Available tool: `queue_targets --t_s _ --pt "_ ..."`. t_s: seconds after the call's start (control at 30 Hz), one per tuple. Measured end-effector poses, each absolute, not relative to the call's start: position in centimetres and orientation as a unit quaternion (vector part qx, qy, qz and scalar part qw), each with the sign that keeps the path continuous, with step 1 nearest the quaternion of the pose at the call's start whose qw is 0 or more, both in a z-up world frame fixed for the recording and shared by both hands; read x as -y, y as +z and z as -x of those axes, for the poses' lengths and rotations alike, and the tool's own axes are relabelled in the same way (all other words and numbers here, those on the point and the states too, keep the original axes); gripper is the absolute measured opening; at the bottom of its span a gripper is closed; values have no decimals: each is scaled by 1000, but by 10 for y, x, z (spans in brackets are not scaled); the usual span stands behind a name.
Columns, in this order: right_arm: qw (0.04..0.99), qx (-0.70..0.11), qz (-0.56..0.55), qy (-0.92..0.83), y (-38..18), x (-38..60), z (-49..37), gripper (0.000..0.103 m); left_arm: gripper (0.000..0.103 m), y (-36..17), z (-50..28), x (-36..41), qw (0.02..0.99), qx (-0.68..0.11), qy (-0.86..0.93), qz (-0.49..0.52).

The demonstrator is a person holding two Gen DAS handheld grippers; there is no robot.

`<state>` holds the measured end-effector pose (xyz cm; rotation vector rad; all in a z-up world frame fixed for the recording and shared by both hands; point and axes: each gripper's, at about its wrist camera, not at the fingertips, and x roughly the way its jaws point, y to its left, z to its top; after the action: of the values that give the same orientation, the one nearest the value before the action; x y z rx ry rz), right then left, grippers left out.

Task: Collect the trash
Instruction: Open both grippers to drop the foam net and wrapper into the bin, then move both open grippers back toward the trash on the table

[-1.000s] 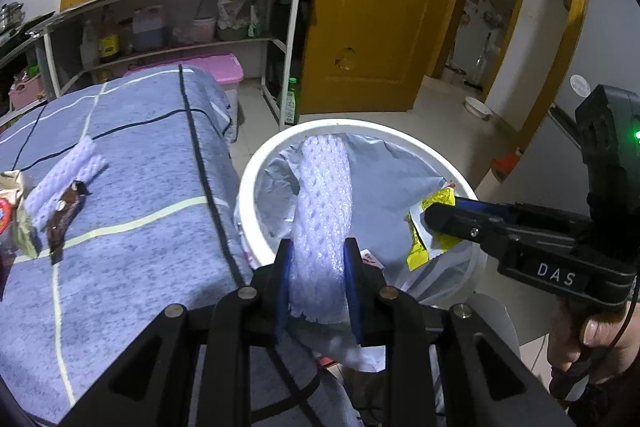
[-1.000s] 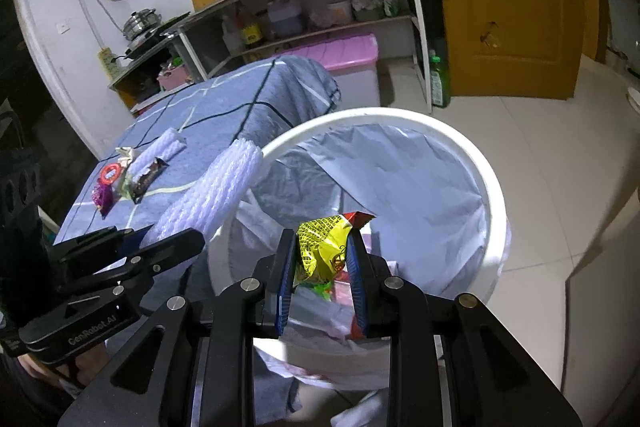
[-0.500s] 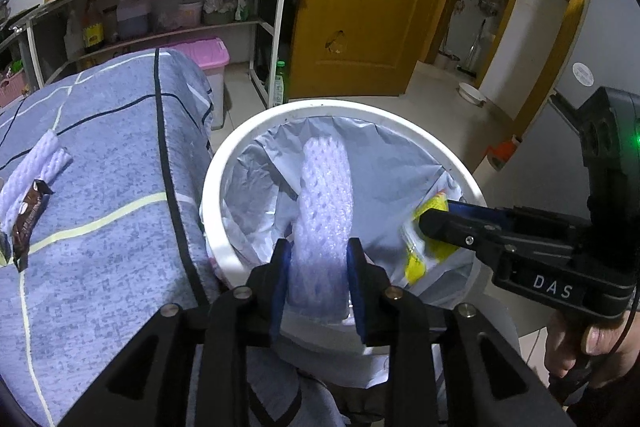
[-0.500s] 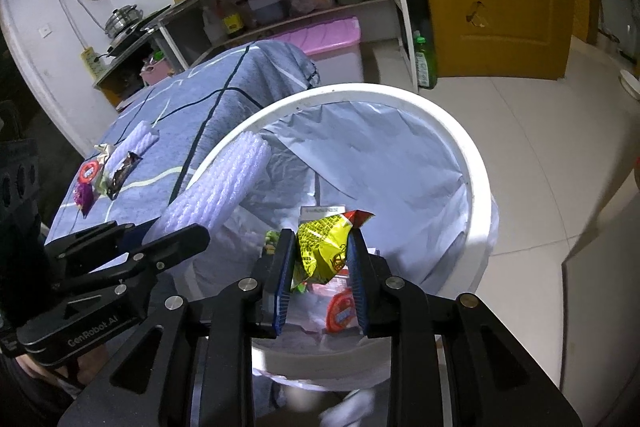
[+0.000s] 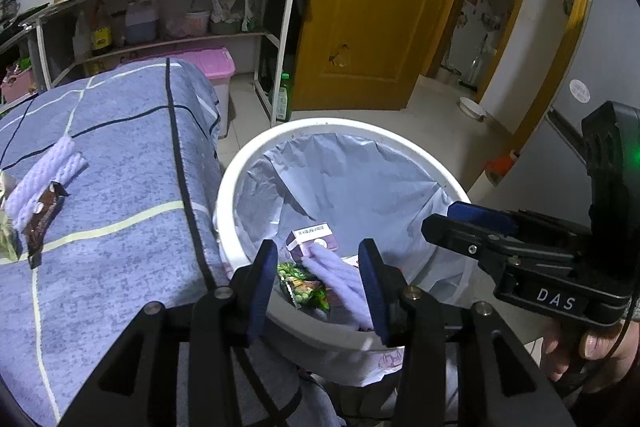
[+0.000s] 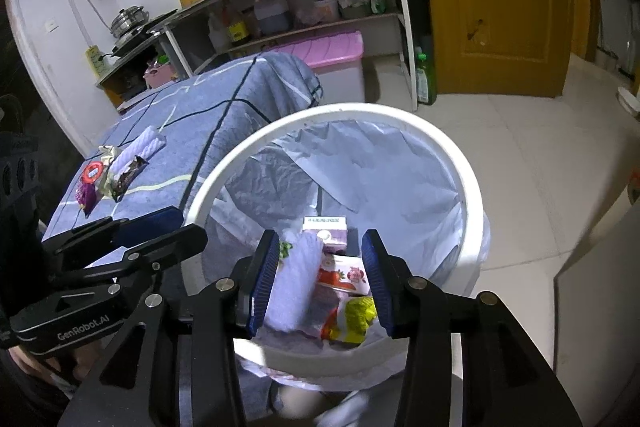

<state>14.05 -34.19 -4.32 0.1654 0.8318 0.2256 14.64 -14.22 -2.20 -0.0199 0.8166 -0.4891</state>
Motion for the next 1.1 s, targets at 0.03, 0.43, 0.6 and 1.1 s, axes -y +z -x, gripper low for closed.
queue_targets --t_s 0.03,0.43,0.6,1.1 --pt "906 -400 -78 110 -41 341 -140 44 44 -21 -145 140 890 -391 -234 10" --pt "916 -371 -49 142 -18 308 -121 44 44 -7 -125 115 905 -369 -212 19" --pt "916 -365 -42 159 -13 294 -116 44 44 -3 -118 101 912 -361 -195 22" --pt "908 -361 -21 213 -9 247 -112 48 46 3 -99 47 931 -341 -123 33"
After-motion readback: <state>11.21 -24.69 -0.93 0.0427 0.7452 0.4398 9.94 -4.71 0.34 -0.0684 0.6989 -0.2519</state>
